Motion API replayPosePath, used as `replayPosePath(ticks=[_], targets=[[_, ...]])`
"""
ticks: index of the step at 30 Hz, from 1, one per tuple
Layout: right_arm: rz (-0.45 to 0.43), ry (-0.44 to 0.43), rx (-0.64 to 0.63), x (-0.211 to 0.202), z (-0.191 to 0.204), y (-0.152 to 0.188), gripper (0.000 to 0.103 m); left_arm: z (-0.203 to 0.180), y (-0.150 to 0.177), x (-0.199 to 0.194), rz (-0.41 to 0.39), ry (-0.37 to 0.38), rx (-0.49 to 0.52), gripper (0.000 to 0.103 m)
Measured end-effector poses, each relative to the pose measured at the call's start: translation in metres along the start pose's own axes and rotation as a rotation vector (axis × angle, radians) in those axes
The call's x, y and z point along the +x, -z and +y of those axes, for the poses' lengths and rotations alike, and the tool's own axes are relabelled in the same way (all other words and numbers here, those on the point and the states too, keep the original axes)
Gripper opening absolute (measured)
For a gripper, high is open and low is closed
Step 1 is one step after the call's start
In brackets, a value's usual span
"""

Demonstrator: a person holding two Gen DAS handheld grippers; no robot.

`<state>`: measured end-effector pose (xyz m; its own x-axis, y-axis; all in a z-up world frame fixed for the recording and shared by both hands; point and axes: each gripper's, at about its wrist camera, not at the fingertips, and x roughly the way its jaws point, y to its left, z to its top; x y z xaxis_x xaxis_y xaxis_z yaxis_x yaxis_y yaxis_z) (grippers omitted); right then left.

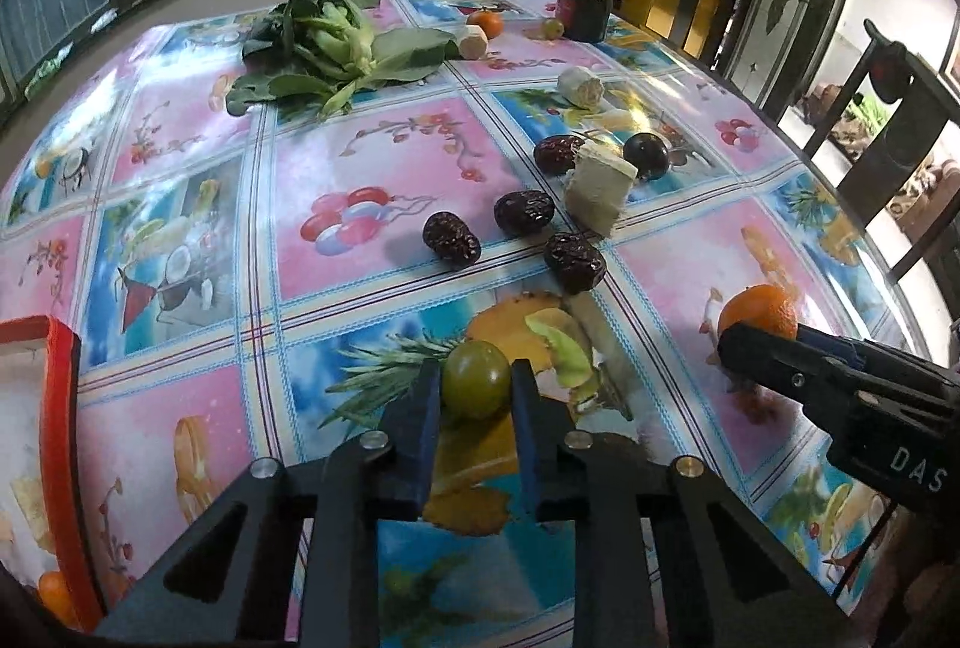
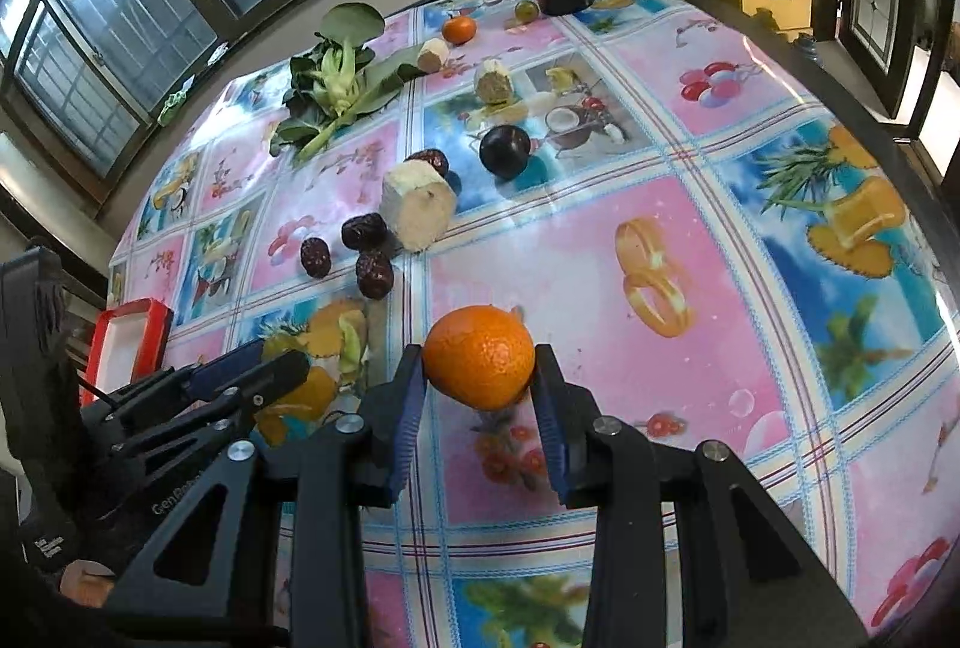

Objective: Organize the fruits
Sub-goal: 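Carry the lime and the orange over the tray with both grippers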

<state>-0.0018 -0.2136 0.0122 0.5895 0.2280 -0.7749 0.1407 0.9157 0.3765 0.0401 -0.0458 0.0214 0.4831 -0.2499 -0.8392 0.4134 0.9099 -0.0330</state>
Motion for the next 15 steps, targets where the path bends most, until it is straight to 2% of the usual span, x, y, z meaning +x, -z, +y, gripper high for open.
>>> replayPosePath(ticks=[9,15], targets=[[0.007,0.005,-0.007,0.001,-0.001,0.003,0.037,0.004,-0.002,0.0,0.006,0.01,-0.035,0.02],[0.0,0.003,-0.022,-0.003,0.005,0.004,0.037,0.019,-0.001,-0.026,-0.034,-0.016,-0.087,0.02]])
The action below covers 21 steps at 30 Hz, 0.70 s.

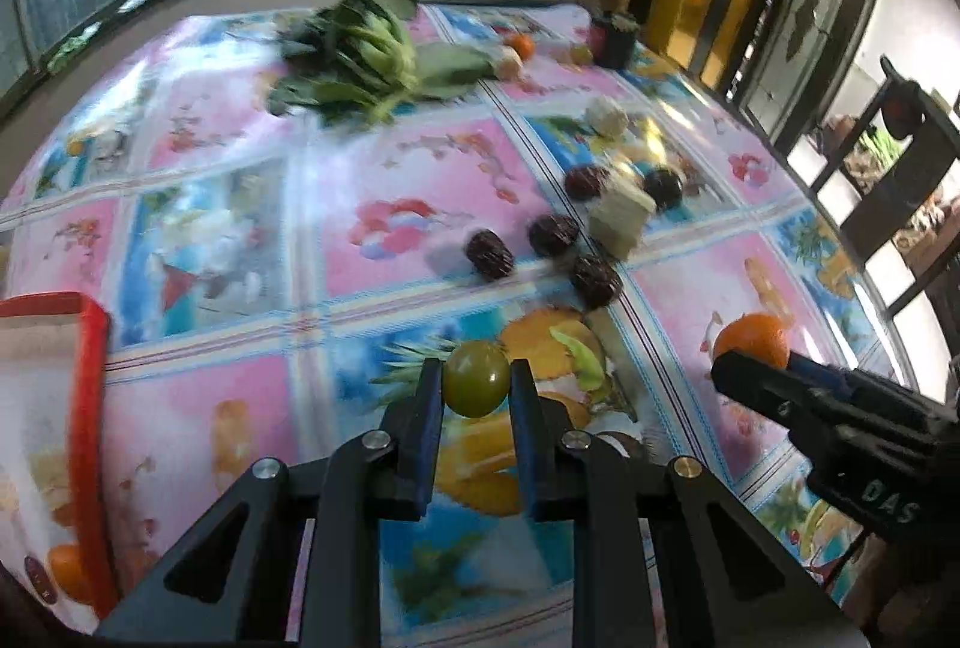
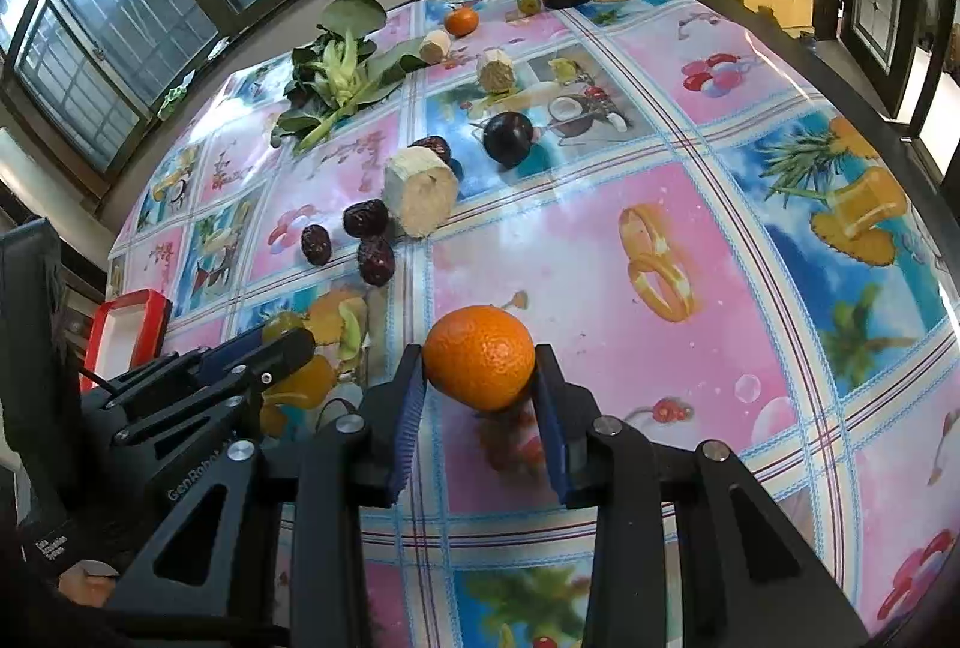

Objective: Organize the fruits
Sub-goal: 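Carry the lime and the orange over the tray with both grippers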

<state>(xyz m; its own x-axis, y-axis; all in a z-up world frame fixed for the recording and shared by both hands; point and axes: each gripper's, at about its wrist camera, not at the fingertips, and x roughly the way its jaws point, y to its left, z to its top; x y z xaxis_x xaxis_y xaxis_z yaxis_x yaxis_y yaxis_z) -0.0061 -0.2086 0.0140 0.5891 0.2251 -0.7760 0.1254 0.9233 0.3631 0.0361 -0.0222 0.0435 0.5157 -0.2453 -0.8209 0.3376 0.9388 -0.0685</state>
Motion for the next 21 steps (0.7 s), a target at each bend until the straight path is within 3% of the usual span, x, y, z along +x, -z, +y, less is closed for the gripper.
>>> replayPosePath(ticks=[10,21], targets=[[0.009,-0.041,-0.083,0.0,0.042,-0.001,0.037,0.065,0.004,-0.055,-0.06,-0.079,-0.136,0.02],[0.044,-0.17,-0.293,0.017,0.164,0.006,0.037,0.194,0.038,-0.104,-0.05,-0.315,-0.314,0.02]])
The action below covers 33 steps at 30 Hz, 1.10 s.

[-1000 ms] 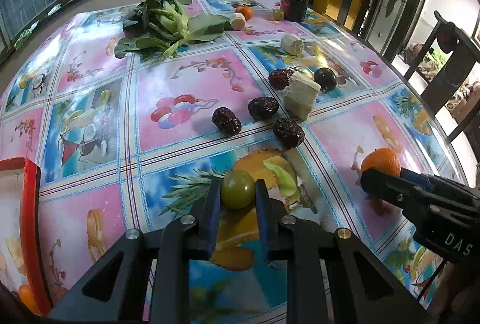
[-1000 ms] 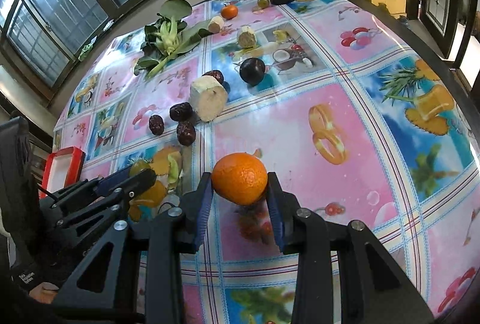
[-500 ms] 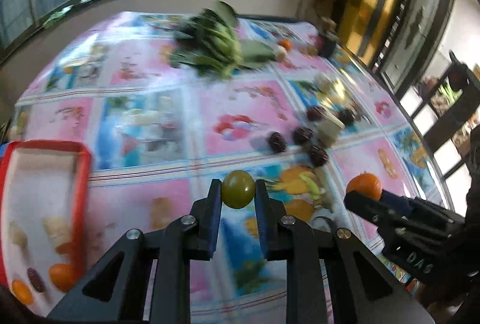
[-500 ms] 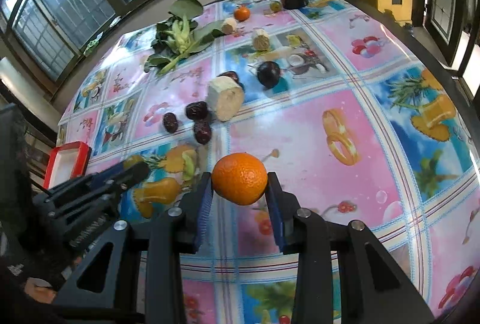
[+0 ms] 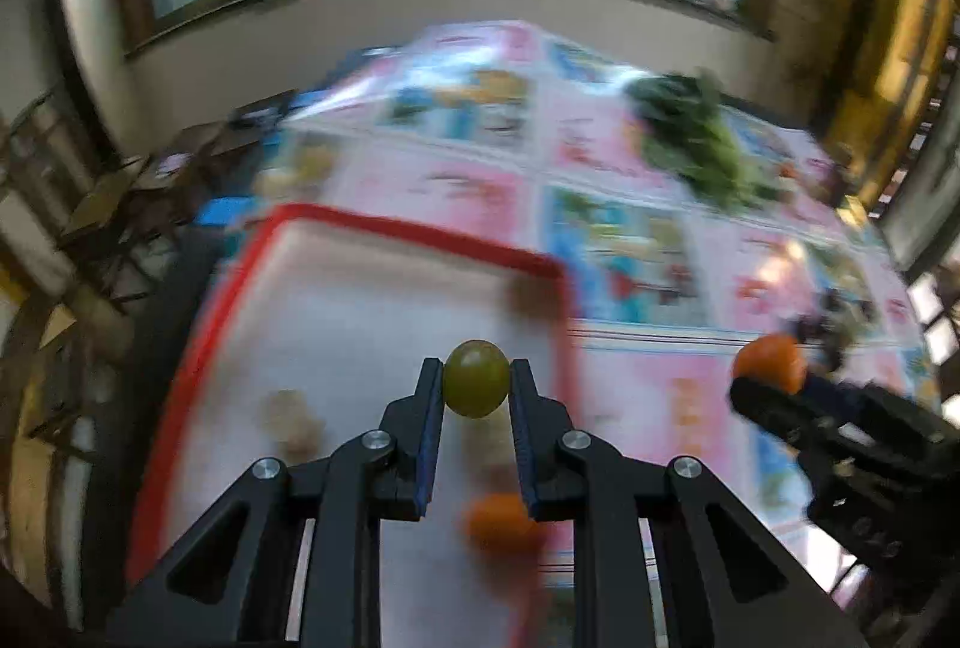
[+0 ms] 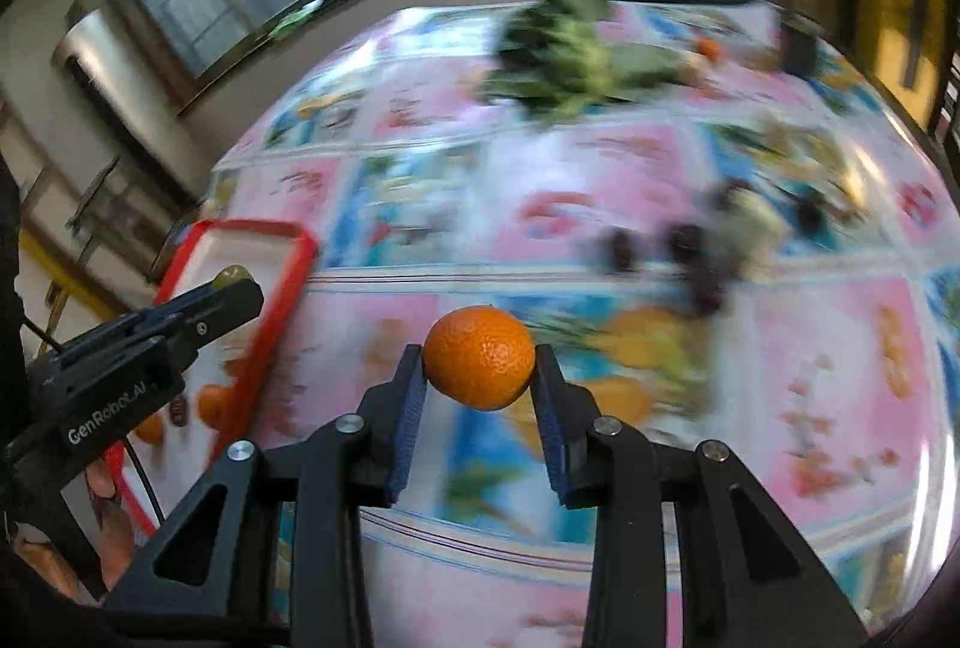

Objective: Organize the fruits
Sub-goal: 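Carry the lime and the orange over the tray with both grippers, then lower the lime and orange into the tray and open both grippers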

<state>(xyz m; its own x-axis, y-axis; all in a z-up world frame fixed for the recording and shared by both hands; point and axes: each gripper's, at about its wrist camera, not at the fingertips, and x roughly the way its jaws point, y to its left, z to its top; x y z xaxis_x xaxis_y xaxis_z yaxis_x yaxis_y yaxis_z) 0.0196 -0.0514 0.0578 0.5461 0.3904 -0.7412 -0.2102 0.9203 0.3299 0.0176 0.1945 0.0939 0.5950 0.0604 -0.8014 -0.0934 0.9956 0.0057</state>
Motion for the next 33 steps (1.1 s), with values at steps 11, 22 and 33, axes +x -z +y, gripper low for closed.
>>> replayPosePath(ticks=[11,22,33], targets=[[0.05,-0.113,-0.203,0.064,0.132,-0.04,0.037,0.073,-0.003,0.037,0.057,-0.11,-0.091,0.02],[0.161,-0.079,-0.264,0.13,0.165,-0.042,0.037,0.075,-0.003,0.068,0.11,-0.111,-0.098,0.021],[0.193,-0.065,-0.258,0.147,0.162,-0.042,0.037,0.075,-0.002,0.073,0.114,-0.118,-0.105,0.024]])
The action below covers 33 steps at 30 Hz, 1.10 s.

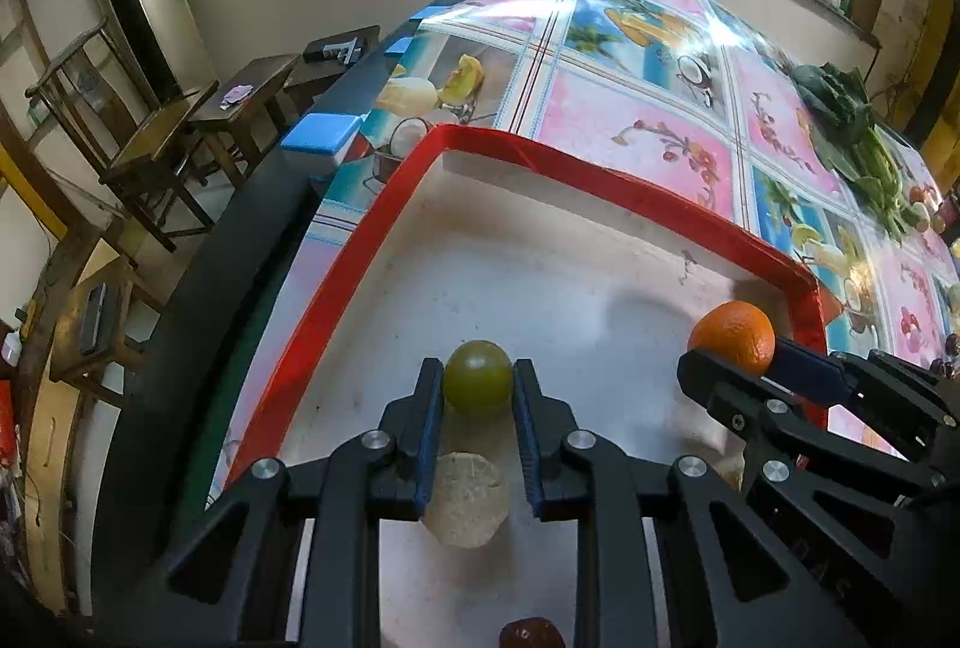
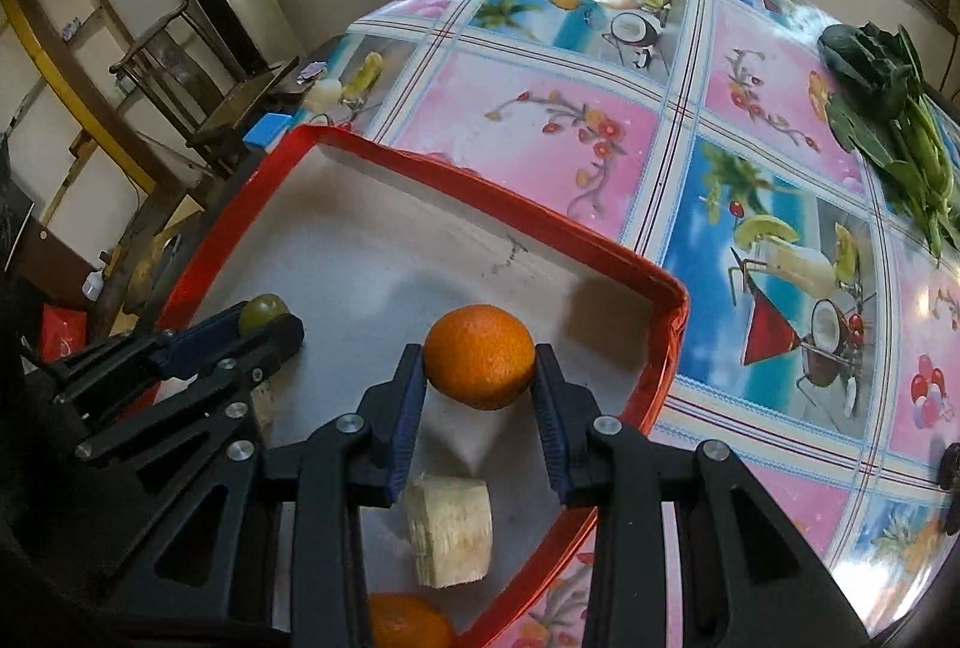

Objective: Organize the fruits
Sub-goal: 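Lower the lime and orange into the tray and open both grippers, then move both grippers back over the dates and yam pieces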

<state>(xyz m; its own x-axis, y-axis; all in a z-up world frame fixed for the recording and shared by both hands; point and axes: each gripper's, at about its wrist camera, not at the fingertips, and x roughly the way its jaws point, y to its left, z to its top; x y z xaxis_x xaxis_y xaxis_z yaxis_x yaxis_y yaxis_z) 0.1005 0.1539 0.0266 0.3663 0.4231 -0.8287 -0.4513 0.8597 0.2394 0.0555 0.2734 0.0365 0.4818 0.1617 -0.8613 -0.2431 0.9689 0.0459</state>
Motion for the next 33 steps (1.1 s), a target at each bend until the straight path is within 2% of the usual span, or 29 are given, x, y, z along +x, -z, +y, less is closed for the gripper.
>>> replayPosePath(ticks=[5,10,18,25,29,33], targets=[[-0.003,0.006,-0.007,0.0,0.001,0.0,0.038,-0.003,0.0,0.0,0.0,-0.021,0.011,0.029],[-0.005,0.008,-0.001,0.001,0.002,0.001,0.038,0.002,0.0,-0.003,0.006,-0.001,-0.018,0.035],[-0.033,0.009,0.012,-0.011,-0.001,0.0,0.048,0.008,-0.002,-0.023,-0.035,0.014,-0.054,0.055],[-0.09,-0.005,0.022,-0.039,-0.001,-0.001,0.051,-0.004,-0.002,-0.038,-0.061,0.02,-0.036,0.056],[-0.12,0.001,0.017,-0.056,-0.003,0.002,0.051,-0.019,0.0,-0.046,-0.068,0.033,-0.01,0.056],[-0.14,0.009,0.032,-0.072,-0.013,0.008,0.053,-0.044,0.002,-0.055,-0.077,0.052,0.026,0.061]])
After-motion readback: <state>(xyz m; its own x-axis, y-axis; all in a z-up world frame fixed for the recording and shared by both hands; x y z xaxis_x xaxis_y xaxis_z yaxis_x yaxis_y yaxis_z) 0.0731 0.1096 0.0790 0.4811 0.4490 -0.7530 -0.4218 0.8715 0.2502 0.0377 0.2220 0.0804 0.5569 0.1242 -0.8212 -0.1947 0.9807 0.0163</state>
